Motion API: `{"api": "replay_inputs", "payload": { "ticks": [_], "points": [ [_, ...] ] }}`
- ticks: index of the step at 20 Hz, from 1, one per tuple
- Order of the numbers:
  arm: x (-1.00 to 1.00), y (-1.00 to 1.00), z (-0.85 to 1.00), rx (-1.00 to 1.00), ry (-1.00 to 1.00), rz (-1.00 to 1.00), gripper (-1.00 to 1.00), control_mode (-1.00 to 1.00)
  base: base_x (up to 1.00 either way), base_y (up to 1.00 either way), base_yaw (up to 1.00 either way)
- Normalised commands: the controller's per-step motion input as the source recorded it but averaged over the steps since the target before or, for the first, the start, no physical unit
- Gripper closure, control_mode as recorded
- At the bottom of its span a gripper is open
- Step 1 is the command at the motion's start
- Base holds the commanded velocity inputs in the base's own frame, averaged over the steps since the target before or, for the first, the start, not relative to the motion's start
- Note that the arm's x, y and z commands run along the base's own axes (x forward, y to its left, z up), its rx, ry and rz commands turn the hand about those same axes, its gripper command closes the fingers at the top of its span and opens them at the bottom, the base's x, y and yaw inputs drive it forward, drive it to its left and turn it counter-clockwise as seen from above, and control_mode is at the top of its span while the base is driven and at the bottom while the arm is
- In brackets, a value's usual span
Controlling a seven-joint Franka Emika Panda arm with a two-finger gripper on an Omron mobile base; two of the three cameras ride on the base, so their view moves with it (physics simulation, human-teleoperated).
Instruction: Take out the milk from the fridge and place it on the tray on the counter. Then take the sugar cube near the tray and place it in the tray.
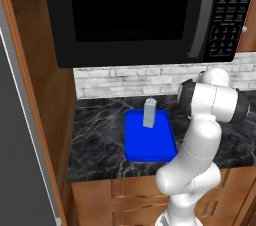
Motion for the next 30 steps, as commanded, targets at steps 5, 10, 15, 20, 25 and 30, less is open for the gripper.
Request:
{"api": "replay_inputs", "payload": {
  "ticks": [5, 10, 15, 20, 25, 30],
  "points": [
    [0.19, 0.00, -0.05, 0.00, 0.00, 0.00, -1.00, -1.00, 0.00, 0.00, 0.00],
    [0.07, 0.00, 0.00, 0.00, 0.00, 0.00, -1.00, -1.00, 0.00, 0.00, 0.00],
    [0.06, 0.00, 0.00, 0.00, 0.00, 0.00, -1.00, -1.00, 0.00, 0.00, 0.00],
    [0.16, -0.04, 0.00, 0.00, 0.00, 0.00, -1.00, -1.00, 0.00, 0.00, 0.00],
    [0.10, -0.09, -0.08, 0.00, 0.00, 0.00, -1.00, -1.00, 0.00, 0.00, 0.00],
    [0.02, -0.03, -0.13, 0.00, 0.00, 0.00, -1.00, -1.00, 0.00, 0.00, 0.00]
  ]
}}
